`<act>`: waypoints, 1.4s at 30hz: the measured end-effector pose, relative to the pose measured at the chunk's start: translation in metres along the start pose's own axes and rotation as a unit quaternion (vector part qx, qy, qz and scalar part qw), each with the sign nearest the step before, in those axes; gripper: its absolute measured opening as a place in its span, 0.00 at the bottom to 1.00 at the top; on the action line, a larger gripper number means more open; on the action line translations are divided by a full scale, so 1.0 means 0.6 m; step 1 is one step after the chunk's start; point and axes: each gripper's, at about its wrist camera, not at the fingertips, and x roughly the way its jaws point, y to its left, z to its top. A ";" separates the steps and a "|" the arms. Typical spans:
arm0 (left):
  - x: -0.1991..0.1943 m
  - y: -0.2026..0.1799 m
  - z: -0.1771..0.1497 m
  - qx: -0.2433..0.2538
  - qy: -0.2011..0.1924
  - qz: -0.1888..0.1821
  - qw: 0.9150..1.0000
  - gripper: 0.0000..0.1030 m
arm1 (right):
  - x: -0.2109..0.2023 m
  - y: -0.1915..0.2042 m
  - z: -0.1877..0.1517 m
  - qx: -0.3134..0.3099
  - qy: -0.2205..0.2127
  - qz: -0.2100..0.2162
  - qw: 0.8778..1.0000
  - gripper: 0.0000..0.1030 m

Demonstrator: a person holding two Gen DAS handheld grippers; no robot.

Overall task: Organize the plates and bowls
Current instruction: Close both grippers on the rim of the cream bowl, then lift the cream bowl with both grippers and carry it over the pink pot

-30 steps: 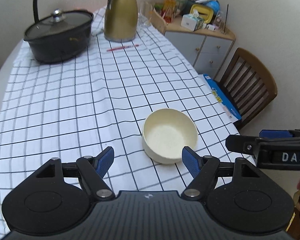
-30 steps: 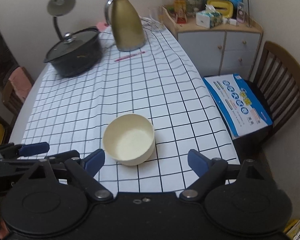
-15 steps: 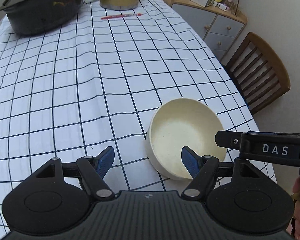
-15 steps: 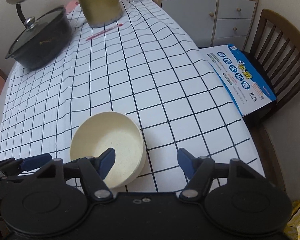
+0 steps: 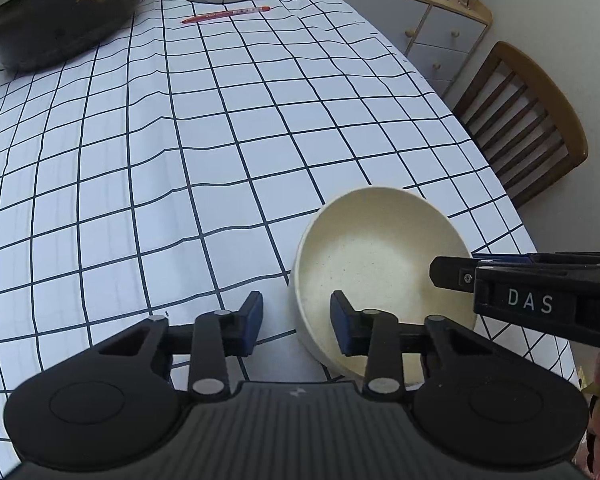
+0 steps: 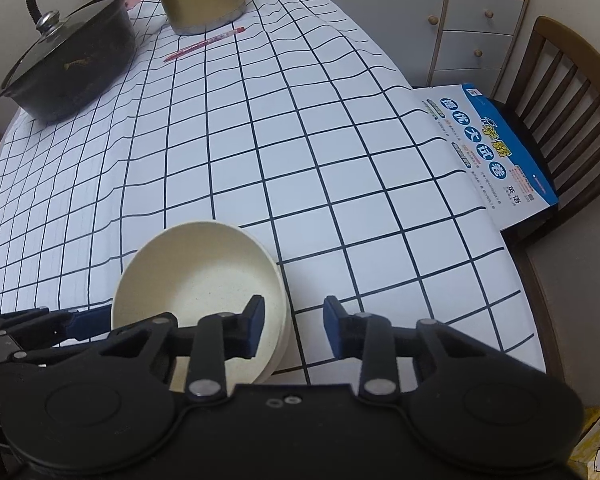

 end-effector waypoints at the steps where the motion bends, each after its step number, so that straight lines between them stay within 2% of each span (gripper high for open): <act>1: 0.000 0.001 0.001 0.000 0.000 0.001 1.000 0.31 | 0.001 0.001 0.000 -0.002 0.000 0.000 1.000 0.28; 10: 0.000 -0.003 0.005 0.003 -0.004 0.002 1.000 0.11 | 0.000 0.009 -0.002 -0.023 -0.006 0.002 1.000 0.13; 12: -0.001 -0.006 0.005 0.008 -0.006 0.007 1.000 0.10 | -0.001 0.011 -0.003 -0.031 -0.007 -0.003 1.000 0.07; 15: -0.001 -0.006 0.004 0.006 -0.005 0.010 1.000 0.09 | -0.003 0.014 -0.006 -0.038 -0.008 -0.004 0.999 0.04; 21: -0.012 -0.010 -0.002 0.006 -0.006 0.017 1.000 0.07 | -0.017 0.027 -0.010 -0.061 -0.023 -0.016 0.998 0.04; 28: -0.046 -0.029 -0.011 0.017 -0.014 0.026 0.999 0.07 | -0.047 0.024 -0.020 -0.057 -0.033 -0.016 0.998 0.04; 35: -0.104 -0.052 -0.032 0.017 -0.021 0.029 0.999 0.07 | -0.101 0.015 -0.042 -0.051 -0.049 -0.002 0.997 0.04; 42: -0.179 -0.090 -0.068 0.024 -0.052 0.040 0.998 0.07 | -0.172 0.007 -0.074 -0.056 -0.067 0.007 0.996 0.04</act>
